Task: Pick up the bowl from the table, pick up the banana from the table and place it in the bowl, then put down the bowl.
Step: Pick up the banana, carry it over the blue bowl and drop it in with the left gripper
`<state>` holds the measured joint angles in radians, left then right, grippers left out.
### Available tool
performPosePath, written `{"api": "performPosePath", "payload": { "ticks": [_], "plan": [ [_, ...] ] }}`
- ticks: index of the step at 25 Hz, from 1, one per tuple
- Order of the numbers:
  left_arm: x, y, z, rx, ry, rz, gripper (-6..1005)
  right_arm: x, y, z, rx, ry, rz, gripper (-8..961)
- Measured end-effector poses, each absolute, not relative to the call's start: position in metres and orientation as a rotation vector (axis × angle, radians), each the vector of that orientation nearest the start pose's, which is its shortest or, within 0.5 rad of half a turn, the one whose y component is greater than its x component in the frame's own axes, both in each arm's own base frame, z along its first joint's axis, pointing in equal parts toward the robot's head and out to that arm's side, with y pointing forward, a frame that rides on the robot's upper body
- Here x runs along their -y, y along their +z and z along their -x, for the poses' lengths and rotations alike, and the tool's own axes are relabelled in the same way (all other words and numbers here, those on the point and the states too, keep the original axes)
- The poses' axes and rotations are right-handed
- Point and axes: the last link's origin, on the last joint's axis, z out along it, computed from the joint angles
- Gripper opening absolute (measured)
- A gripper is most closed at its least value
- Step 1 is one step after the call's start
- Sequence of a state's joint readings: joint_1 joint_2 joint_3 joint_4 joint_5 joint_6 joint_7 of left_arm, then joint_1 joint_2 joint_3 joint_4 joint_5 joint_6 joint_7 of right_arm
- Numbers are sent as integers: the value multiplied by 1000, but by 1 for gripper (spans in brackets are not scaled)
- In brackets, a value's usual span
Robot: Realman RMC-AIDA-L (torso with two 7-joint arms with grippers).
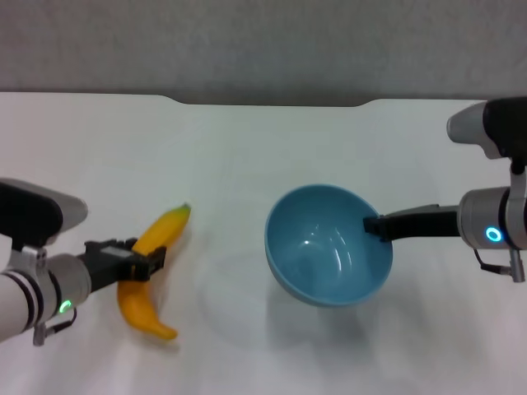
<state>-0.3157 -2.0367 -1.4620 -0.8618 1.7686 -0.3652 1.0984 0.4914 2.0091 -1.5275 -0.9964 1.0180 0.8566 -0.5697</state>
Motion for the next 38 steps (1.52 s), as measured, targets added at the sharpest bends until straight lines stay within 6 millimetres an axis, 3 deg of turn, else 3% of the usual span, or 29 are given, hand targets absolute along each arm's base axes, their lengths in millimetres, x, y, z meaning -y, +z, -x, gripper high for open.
{"api": "performPosePath", "payload": {
  "ticks": [8,16,27,38],
  "plan": [
    [-364,-17,275,915,-337,2093,498,-383,-40,-247,-1280,97,2297,83],
    [-368,-2,218,835,-559,2165,499,-388,-57,-250,-1367,60,2287,87],
    [-365,-12,180,790,-775,2219,498,-400,-69,-222,-1357,113,2328,93],
    [-365,-36,180,788,-901,2229,499,-408,-74,-200,-1340,144,2365,100]
  ]
}}
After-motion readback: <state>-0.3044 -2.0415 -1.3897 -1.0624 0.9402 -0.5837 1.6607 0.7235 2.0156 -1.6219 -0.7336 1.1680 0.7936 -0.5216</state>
